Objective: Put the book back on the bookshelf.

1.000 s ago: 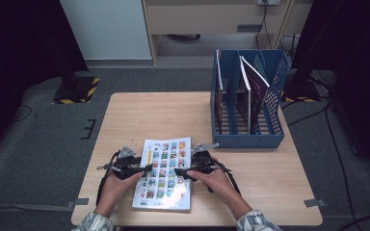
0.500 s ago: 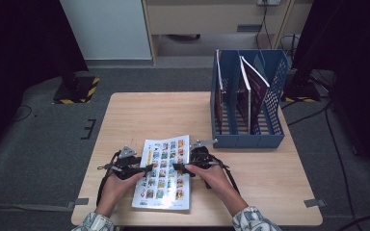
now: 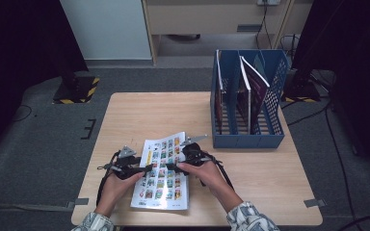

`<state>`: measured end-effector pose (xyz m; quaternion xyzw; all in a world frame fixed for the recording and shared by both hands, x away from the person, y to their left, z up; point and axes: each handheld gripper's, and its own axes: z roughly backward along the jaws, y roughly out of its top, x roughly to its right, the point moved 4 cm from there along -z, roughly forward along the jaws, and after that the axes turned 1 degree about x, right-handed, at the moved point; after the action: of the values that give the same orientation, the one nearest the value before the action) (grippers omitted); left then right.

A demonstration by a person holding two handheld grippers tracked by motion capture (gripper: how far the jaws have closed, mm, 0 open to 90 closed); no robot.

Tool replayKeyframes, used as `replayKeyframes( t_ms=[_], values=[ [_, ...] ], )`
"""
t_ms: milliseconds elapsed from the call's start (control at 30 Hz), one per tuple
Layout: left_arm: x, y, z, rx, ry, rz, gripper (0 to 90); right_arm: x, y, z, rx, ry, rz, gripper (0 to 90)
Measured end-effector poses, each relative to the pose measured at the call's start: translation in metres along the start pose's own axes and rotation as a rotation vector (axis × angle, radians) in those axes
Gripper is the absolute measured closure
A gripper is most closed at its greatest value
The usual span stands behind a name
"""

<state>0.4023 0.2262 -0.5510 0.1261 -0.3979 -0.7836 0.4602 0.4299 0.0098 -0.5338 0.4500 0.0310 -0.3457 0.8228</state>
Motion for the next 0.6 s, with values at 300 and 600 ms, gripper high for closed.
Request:
replayKeyframes(
  t_ms=[300, 600],
  values=[
    [0.0, 0.0, -0.001, 0.005, -0.002, 0.013, 31.0, -0.003, 0.007, -0.002, -0.016, -0.005, -0.017, 27.7],
    [0.0, 0.0, -0.001, 0.004, -0.002, 0.018, 30.5, -0.009, 0.015, -0.008, -0.014, -0.033, -0.016, 29.2]
  ],
)
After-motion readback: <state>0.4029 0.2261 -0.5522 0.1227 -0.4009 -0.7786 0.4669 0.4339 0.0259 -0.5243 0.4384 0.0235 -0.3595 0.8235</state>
